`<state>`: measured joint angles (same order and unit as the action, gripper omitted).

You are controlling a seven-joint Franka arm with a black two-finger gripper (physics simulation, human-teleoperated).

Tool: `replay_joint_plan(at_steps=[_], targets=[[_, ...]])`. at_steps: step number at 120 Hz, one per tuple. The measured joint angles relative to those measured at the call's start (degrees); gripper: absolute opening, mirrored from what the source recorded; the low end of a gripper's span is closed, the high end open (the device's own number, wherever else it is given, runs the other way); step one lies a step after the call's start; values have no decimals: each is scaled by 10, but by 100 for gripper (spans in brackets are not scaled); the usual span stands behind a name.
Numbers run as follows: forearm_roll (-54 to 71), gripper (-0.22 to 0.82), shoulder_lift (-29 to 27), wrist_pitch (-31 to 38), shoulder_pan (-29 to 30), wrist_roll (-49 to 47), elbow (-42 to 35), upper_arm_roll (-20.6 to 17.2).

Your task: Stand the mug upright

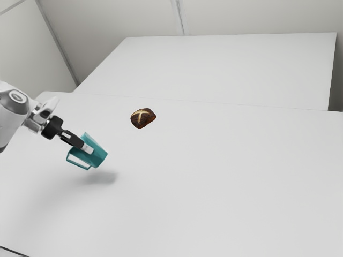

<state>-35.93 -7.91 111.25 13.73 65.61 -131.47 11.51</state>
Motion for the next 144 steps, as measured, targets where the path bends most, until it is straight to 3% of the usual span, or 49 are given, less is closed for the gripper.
replay_joint_plan(at_steps=[63, 144], targets=[[262, -18, -34, 39, -66, -221, 31, -65], [396, -18, -59, 124, -108, -493, -25, -132]])
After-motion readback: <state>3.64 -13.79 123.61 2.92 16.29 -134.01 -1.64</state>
